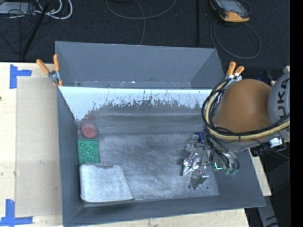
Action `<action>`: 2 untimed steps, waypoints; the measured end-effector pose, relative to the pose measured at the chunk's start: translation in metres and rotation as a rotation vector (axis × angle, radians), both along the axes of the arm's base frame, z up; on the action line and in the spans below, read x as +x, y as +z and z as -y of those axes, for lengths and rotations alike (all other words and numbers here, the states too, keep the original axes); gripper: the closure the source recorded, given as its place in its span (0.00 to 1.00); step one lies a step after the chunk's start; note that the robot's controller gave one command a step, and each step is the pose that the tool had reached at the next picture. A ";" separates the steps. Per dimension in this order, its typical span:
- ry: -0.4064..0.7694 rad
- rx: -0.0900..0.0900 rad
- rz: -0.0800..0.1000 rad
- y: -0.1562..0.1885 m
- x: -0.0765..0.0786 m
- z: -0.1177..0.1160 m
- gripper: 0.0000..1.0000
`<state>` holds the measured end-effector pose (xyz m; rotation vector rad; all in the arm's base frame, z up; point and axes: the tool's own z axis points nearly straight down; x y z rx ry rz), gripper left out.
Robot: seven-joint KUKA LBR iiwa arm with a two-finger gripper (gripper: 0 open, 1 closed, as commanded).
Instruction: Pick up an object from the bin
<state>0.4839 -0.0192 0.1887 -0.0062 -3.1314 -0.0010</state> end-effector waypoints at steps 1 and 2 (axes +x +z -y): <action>0.001 0.000 0.013 -0.116 0.000 0.060 0.00; 0.005 0.000 0.016 -0.112 0.002 0.059 1.00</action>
Offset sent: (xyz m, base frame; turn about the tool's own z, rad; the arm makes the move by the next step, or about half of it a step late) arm -0.0003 -0.0598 -0.1136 -0.0037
